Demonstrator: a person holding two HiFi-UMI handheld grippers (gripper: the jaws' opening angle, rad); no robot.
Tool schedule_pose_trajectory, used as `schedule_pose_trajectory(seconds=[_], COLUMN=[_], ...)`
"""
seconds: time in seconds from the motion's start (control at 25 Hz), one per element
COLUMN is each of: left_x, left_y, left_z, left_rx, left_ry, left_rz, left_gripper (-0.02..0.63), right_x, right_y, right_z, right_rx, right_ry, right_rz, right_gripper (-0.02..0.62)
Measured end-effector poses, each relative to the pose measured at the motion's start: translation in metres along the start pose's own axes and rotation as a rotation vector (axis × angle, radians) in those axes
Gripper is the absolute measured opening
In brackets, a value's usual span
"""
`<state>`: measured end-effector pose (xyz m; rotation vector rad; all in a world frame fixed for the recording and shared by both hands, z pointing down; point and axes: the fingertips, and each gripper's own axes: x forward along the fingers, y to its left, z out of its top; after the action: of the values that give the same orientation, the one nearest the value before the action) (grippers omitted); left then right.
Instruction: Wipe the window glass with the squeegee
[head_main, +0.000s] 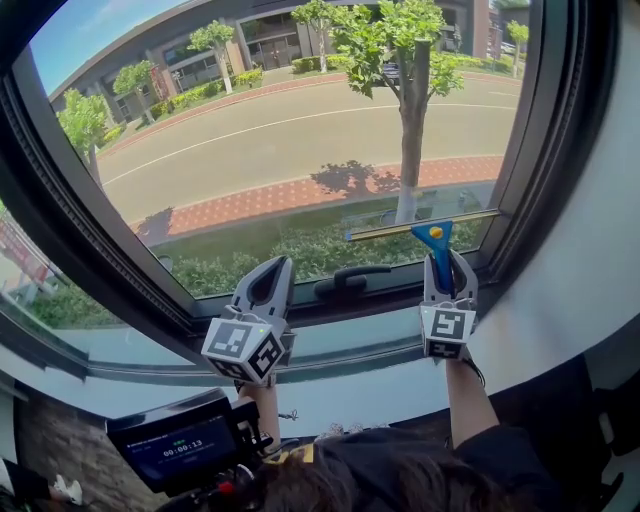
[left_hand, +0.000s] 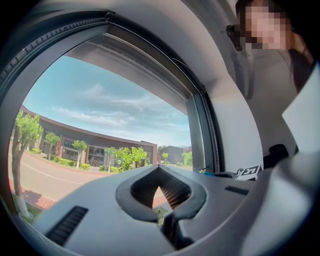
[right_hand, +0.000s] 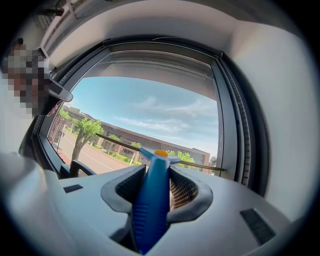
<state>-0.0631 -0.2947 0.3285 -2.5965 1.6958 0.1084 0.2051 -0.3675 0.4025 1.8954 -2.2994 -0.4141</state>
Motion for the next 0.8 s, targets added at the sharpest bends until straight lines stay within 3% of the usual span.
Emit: schedule_pose_trajectory(seconds=[0.8], left_x=[-0.006], left_y=[0.003], left_z=[-0.024], left_rx=[-0.038], left_ry=[0.052], left_rz=[-0.003], left_gripper=[0.002], right_x=[-0.006], right_y=[0.021], right_z=[-0.047], right_rx=[-0.003], right_ry=[0.107], right_rz=[0.033], right_gripper=[0.143])
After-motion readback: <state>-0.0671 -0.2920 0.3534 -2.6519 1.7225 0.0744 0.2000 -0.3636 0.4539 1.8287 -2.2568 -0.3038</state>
